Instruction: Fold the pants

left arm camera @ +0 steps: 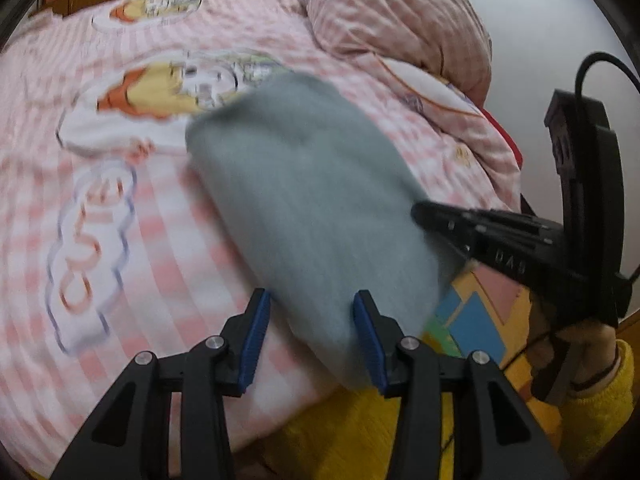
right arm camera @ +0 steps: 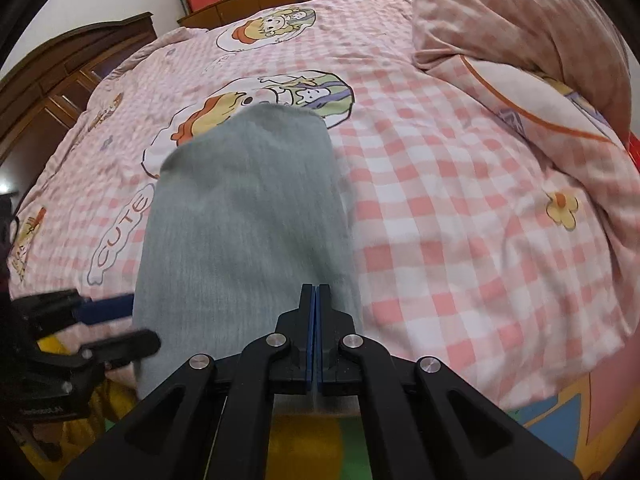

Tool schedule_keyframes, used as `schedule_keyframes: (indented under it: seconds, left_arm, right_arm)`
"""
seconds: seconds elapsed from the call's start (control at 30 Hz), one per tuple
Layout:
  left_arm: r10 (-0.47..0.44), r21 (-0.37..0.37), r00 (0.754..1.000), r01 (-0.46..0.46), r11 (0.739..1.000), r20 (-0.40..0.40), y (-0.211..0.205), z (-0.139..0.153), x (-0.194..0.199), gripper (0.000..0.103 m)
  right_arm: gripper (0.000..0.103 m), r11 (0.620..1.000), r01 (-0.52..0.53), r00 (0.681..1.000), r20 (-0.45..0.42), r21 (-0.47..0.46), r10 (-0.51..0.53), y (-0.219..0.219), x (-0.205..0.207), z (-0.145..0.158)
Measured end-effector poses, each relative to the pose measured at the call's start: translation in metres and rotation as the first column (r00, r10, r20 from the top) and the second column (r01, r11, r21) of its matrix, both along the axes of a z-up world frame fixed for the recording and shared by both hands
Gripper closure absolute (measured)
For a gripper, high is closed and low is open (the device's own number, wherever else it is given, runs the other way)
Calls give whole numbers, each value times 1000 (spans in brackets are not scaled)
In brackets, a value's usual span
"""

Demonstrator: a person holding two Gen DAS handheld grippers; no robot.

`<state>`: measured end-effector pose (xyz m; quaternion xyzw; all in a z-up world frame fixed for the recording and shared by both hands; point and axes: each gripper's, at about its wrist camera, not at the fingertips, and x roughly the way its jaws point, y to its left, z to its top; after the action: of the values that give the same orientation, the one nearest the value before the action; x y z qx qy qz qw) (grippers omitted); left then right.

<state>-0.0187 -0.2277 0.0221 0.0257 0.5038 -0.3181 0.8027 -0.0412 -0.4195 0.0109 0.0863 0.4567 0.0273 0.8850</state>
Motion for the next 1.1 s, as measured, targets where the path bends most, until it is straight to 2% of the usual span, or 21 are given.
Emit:
schedule_keyframes:
  seconds: [0.1,0.17,0.2,0.23,0.3,0.4,0.5,0.6,0.7,0.77,0.83,0.9,0.93,0.97,1.1]
  left_arm:
    - [8,-21,1000,-9,1000,-24,5,0,-4,58]
    - [16,-30,1000,-16,999,-10,8,6,-4,58]
    - [24,-37,1000,-23,999,8,10,11,-4,58]
    - [30,-42,999,-29,999,22,11,15,-3,58]
    - [52,-47,997,-49,998,58,13,22,2,57]
    - [79,-62,992,-73,995,98,13,33,20,56]
    - [102,-125,984,-84,989,144,12,47,44,57]
    - [112,-161,983,-88,983,145,5,48,71,57]
    - [111,-177,987,-90,980,116,-3,37,98,64]
    - [105,-159,992,-92,983,74,-8,22,116,69]
    - [110,-115,993,-104,988,50,-11,9,130,81]
    - [125,-78,989,-119,990,74,-10,5,140,86]
    - [139,-60,986,-134,989,91,-8,6,141,75]
    - [161,-48,981,-156,987,106,-3,9,142,70]
    - [206,-90,976,-200,976,71,23,18,130,69]
  right_arm:
    - [103,1000,7,1000,6,10,-7,-2,-11,5]
    - [99,998,12,999,42,57,-14,-5,-17,14]
    - [89,996,18,997,71,86,-24,-8,-19,22]
    - [70,994,32,995,95,100,-42,-10,-19,28]
    - [47,991,56,988,136,121,-73,-15,-16,37]
    - [48,987,36,987,151,156,-60,-16,-3,42]
    - [48,992,20,989,140,124,-37,-8,9,37]
    - [48,995,19,994,101,100,-29,-2,16,22]
    - [48,994,45,998,44,95,-49,-3,21,2]
    - [48,989,70,997,8,134,-72,-9,23,-14]
    - [47,972,89,996,5,215,-92,-19,21,-21]
    - [47,959,100,995,-5,265,-103,-26,20,-23]
    - [47,959,98,995,-4,268,-100,-27,19,-23]
    - [47,960,92,995,-2,264,-95,-27,18,-21]
    - [47,962,98,994,18,255,-106,-29,14,-8]
